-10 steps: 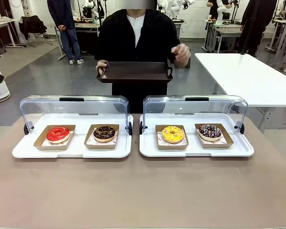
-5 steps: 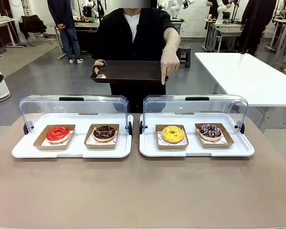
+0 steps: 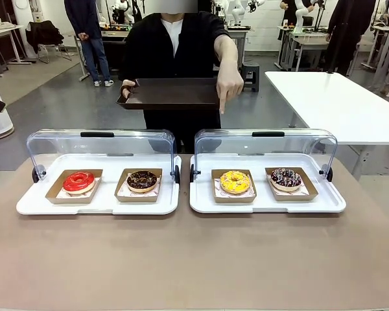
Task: Provide the desired donut to the person.
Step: Pick up and lift the Paper togo box containing the Donut pointed at by the person.
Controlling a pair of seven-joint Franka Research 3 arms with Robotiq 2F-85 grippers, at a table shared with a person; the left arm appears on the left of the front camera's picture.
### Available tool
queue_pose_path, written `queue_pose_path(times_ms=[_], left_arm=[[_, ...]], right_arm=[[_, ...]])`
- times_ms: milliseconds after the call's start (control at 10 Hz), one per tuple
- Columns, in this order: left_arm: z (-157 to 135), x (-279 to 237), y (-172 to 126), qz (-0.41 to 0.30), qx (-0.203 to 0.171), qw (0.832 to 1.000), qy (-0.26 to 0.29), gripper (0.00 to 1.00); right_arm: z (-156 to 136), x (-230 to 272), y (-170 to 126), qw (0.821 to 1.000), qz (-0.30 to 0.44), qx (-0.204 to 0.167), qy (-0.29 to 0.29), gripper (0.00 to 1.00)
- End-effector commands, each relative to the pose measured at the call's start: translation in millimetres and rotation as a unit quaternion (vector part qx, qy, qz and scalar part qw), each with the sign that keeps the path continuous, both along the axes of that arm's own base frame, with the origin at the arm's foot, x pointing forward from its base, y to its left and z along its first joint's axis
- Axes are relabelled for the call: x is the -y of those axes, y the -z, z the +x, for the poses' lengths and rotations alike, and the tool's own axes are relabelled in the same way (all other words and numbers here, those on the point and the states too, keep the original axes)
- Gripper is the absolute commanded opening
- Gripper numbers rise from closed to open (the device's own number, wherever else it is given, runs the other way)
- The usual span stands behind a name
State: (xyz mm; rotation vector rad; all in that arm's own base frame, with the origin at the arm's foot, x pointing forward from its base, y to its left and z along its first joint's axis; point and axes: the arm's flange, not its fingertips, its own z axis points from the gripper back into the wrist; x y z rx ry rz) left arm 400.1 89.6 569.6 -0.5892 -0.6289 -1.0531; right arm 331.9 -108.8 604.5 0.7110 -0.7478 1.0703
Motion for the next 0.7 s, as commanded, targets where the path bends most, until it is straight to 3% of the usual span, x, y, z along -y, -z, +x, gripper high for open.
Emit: queue_pose_path(times_ms=[0,600], left_arm=[[0.8,-0.4,-1.3,-0.006,0.003,1.000,0.003,1.00],[0.8,-0.4,-1.3,-0.006,0.003,1.000,0.003,1.00]], right_arm=[[1.1,-0.7,-1.4,1.000,0.009,0.008,-0.007,1.00],[1.1,-0.7,-1.4,1.000,0.009,0.008,-0.007,1.00]])
